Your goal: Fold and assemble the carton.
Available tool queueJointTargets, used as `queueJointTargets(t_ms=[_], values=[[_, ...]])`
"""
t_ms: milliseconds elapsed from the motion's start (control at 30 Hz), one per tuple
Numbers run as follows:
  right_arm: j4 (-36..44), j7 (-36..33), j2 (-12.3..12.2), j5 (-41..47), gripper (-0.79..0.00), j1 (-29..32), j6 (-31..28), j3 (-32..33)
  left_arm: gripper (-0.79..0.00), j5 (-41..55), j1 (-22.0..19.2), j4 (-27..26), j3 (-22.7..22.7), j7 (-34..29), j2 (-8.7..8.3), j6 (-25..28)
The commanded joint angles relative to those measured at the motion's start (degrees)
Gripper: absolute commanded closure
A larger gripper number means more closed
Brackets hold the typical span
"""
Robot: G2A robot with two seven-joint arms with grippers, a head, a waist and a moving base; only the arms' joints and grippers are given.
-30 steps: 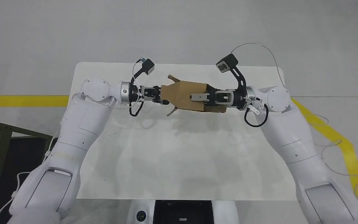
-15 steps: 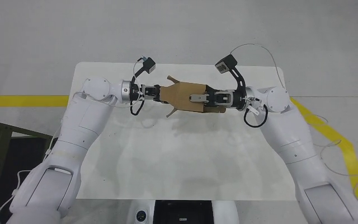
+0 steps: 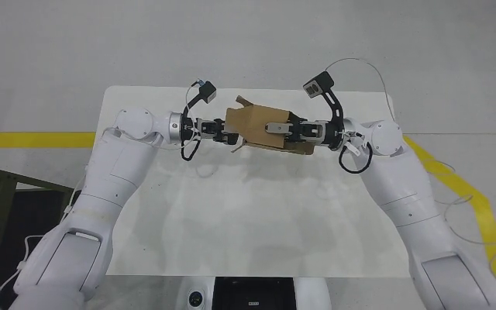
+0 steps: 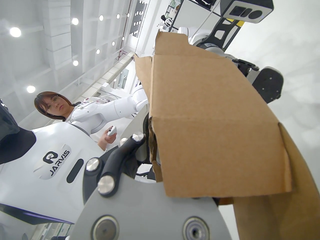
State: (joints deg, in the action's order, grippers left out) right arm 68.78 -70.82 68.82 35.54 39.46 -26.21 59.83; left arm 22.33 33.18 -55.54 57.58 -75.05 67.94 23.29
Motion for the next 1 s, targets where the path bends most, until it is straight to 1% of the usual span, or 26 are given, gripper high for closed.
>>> queueJointTargets(t_ms=[0,233,333,967], values=[[-0.21,0.67,-0.01,0.04,0.0,0.05,-0.03,0.33,-0.785,-0.09,0.05,0.04,0.15,-0.05,-0.08,-0.01],[-0.57,3.89,0.03,0.86,0.0,0.55,0.03,1.66,-0.785,-0.9,0.9,-0.24,0.72,-0.17,-0.52,-0.23],[-0.4,4.08,0.04,0.68,0.0,0.68,0.14,1.81,-0.785,-0.95,1.33,-0.78,0.83,-0.17,-0.64,-0.46],[1.17,1.46,0.34,0.42,0.0,1.54,1.29,1.13,-0.785,-0.67,2.1,-2.79,1.73,-0.29,-1.25,-1.0]])
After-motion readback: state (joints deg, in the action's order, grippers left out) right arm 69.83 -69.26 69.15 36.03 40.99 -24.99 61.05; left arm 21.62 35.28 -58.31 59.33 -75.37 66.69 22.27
